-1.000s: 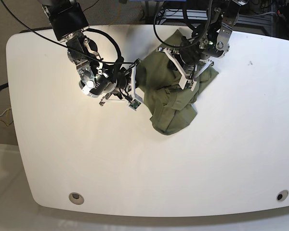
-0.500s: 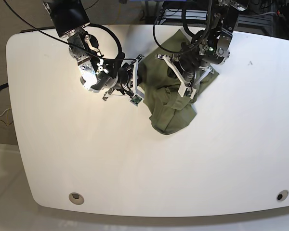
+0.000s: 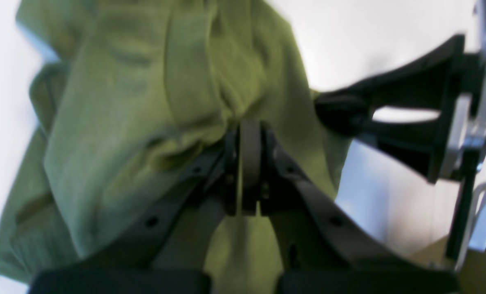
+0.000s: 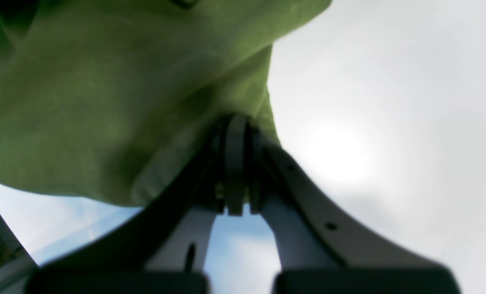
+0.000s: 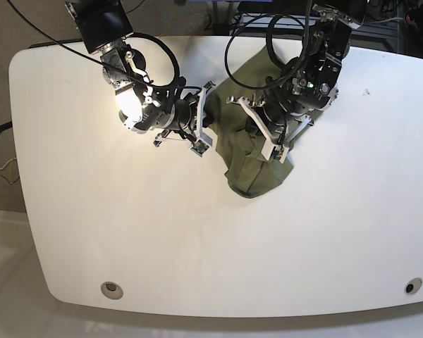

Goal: Fold the T-shirt properly
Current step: 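Grasp the bundle's folded layer with the left gripper and drag it toward the right gripper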

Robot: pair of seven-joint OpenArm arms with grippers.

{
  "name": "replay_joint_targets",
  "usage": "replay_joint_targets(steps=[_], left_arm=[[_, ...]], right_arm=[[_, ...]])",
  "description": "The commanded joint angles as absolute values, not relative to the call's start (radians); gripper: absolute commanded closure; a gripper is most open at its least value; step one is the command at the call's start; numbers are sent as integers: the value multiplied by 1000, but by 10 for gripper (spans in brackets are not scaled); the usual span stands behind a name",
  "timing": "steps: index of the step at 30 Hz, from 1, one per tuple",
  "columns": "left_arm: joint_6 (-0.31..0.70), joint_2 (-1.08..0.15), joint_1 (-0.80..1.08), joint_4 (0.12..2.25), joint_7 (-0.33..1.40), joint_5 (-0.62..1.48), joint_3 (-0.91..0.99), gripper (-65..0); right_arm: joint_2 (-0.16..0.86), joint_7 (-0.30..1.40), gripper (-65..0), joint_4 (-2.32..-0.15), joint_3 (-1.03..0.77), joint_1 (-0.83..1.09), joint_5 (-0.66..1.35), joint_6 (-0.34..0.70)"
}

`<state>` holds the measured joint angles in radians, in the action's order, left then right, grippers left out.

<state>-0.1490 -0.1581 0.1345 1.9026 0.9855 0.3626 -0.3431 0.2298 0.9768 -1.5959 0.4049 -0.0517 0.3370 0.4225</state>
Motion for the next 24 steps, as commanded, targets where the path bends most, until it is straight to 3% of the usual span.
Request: replay_joint_targets(steps=[1,10,24], left_arm=[[-147,-156,125,1902,954,366,-343,0],[-145,-154,127,1767,894,371,-343,0],[-145,-162,127,1721,805,364,-407,0]], right_arm=[[234,1015,0,-1593,407,-47,321,426],[234,1015,0,-1593,407,-38,321,426],[232,1015,0,-1593,407,-38,321,426]])
